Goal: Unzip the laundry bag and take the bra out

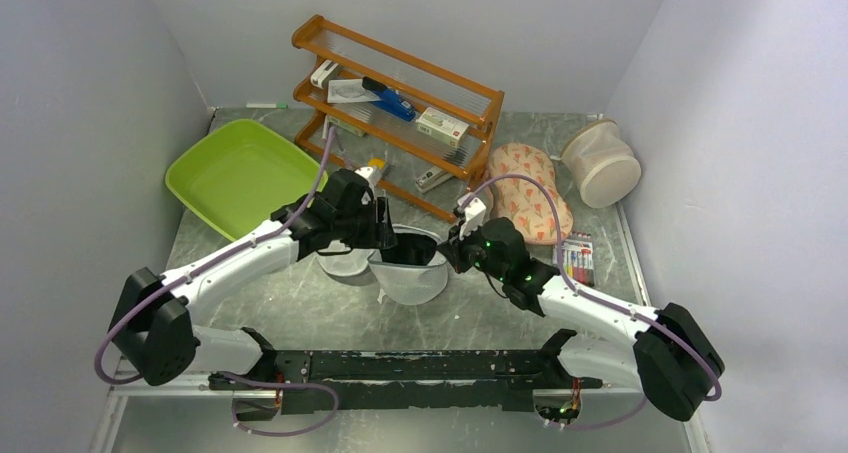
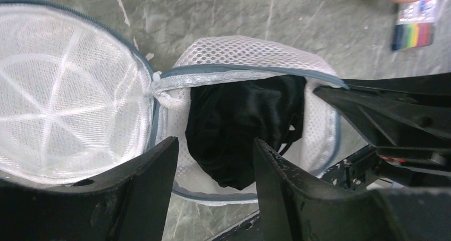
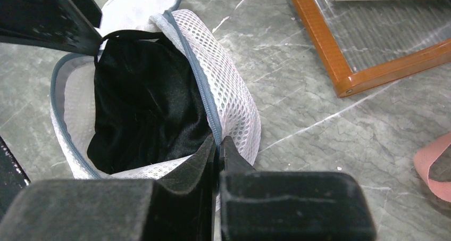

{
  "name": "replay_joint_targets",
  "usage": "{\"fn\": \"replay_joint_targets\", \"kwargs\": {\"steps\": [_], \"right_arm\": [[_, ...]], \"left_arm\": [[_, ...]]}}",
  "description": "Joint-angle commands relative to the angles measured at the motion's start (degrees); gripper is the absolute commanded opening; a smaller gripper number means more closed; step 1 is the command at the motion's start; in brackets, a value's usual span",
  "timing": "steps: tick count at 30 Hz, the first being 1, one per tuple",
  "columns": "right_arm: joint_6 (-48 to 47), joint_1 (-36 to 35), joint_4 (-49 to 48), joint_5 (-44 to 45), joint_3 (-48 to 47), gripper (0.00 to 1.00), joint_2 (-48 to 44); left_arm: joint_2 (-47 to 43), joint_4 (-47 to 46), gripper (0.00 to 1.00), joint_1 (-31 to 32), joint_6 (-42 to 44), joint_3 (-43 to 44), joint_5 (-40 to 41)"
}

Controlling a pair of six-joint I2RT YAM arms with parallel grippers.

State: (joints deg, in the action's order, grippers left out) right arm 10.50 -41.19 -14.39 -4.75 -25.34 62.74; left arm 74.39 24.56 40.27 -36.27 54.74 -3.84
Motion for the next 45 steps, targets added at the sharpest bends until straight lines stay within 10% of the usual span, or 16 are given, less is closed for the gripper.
{"fn": "replay_joint_targets", "kwargs": {"steps": [1, 15, 31, 39, 45], "right_arm": [[0.35, 0.23, -3.97, -0.22, 1.45, 0.00, -1.57], [0.39, 0.22, -7.59, -2.20, 3.79, 0.00, -1.97], [0.59, 0.21, -6.56, -2.31, 3.32, 0.00, -2.18], [2.47, 0.15, -5.43, -0.08, 4.34, 0.00, -2.39], [2.23, 0.17, -12.21, 3.48, 8.82, 0.00, -2.84]], "left_arm": [[2.25, 1.01, 0.64, -0.20, 0.53, 2.19, 1.46], [3.72, 0.19, 0.36, 0.31, 0.58, 0.74, -0.04], [7.36, -2.32, 0.36, 2.70, 2.50, 1.42, -0.88], [5.21, -1.97, 0.09, 3.46, 6.09, 3.60, -2.34], [-1.33, -9.05, 0.07, 3.50, 7.96, 0.73, -10.74]]}}
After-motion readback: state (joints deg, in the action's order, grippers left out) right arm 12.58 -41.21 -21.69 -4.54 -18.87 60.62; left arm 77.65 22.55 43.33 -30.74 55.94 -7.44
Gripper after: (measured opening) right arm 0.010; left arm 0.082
